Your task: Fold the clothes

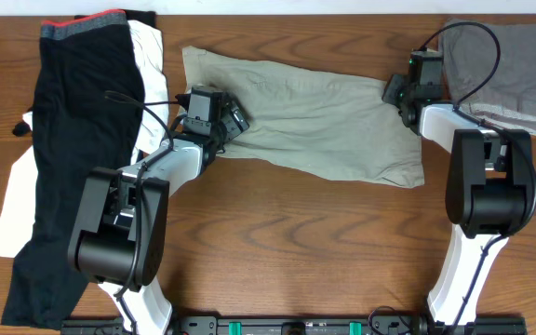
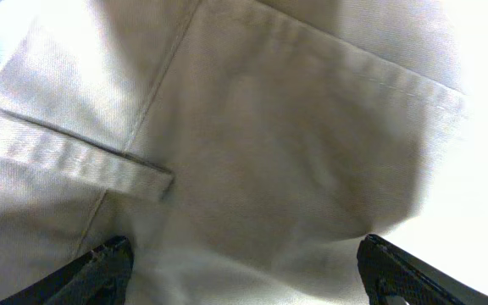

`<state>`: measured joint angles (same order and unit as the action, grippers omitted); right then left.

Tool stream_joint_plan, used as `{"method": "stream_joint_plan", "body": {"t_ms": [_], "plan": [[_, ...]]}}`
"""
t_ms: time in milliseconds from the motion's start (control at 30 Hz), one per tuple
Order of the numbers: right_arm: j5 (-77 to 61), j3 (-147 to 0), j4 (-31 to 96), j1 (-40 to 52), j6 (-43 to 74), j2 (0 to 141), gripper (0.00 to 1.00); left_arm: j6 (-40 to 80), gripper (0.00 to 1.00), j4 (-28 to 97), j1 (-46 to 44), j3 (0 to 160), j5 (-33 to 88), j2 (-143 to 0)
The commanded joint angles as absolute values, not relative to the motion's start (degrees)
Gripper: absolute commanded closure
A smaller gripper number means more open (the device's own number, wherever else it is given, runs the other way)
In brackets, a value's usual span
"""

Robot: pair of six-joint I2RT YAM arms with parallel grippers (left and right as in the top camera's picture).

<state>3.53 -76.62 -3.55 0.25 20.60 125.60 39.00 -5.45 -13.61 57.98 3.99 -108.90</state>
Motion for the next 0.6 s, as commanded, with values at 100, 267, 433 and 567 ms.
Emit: {"method": "stream_joint_plan", "body": {"t_ms": [100,267,433,567], "plan": [[0.97,-77.60,3.99,-0.47,19.51,113.27,0.59,24.56,0.13,-3.81,-12.53,59.18,7.09,-105.47],[-0.08,-77.60,19.03,-0.47,19.22,101.97,0.32,16.01,0.12,6.85,-10.85,60.73,7.05,-97.03],[-5.26,-77.41,29.47,-0.47,17.02,100.97,0.30,7.64,0.01,11.31,-7.99,60.73,7.05,-93.47],[-7.99,-76.88,33.63,-0.47,13.98,102.04,0.29,3.64,0.02,8.36,-4.75,60.75,7.05,-94.11]]}}
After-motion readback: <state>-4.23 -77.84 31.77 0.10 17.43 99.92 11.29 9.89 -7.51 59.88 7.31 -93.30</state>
